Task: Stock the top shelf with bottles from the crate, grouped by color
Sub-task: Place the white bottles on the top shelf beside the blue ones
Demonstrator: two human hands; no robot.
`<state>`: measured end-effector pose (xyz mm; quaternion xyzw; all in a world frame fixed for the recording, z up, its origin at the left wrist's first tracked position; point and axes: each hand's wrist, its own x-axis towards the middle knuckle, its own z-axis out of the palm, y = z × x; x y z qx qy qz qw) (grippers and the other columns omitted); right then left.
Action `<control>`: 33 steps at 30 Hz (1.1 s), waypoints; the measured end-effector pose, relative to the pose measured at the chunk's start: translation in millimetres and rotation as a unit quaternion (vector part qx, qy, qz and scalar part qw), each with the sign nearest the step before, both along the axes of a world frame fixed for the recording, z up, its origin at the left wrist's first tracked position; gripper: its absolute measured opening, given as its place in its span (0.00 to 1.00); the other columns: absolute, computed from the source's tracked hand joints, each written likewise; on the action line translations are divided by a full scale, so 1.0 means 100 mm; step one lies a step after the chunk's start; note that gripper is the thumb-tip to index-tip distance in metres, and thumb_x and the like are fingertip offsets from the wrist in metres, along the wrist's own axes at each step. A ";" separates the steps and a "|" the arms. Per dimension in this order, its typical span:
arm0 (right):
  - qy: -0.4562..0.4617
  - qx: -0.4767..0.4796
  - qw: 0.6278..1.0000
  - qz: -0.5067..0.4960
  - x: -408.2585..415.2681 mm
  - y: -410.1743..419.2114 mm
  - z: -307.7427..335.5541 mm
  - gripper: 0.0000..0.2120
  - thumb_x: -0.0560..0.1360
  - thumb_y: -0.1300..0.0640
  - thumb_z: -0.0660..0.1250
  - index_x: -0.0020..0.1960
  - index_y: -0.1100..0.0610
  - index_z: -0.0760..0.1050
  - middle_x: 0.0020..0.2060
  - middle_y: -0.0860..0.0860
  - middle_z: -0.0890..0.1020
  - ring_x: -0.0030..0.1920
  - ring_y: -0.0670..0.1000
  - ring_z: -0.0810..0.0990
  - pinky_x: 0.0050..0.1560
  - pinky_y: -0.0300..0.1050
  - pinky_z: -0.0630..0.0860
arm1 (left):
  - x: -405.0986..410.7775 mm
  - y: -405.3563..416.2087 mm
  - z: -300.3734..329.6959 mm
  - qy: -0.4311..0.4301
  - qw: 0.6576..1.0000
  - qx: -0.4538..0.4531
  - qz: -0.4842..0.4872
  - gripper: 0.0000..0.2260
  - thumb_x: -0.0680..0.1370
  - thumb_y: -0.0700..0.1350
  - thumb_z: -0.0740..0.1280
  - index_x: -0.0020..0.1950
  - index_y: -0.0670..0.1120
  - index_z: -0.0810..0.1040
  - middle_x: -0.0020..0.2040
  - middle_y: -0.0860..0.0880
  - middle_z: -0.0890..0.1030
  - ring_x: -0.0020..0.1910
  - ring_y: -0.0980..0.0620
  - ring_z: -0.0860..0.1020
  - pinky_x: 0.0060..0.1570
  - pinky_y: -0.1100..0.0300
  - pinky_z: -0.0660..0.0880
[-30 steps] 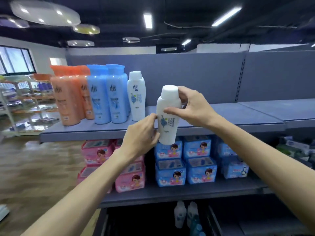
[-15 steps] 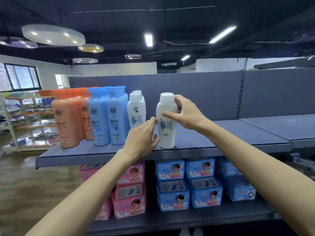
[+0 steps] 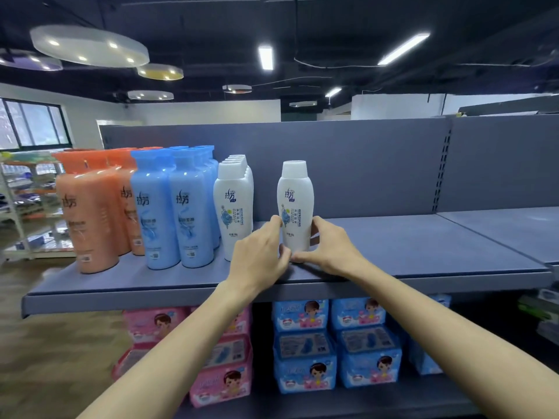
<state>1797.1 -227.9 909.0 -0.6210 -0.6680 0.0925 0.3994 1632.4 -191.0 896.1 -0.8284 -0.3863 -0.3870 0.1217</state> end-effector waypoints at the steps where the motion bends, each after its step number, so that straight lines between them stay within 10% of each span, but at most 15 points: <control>1: 0.002 0.001 1.000 0.001 0.04 0.06 0.00 0.30 0.65 0.49 0.79 0.61 0.54 0.72 0.55 0.46 0.80 0.52 0.46 0.79 0.44 0.32 0.72 | 0.02 0.03 -0.01 0.017 1.000 0.009 -0.009 0.12 0.75 0.47 0.63 0.56 0.45 0.69 0.43 0.50 0.78 0.41 0.44 0.77 0.32 0.55 0.66; 33: 0.008 -0.033 0.997 -0.065 0.05 1.91 -0.04 0.15 0.69 0.56 0.65 0.54 0.59 0.69 0.51 0.56 0.79 0.50 0.60 0.78 0.52 0.56 0.78 | 0.27 0.55 -0.06 0.018 0.998 0.049 -0.028 0.07 0.74 0.46 0.62 0.49 0.45 0.70 0.39 0.51 0.73 0.38 0.46 0.75 0.30 0.50 0.73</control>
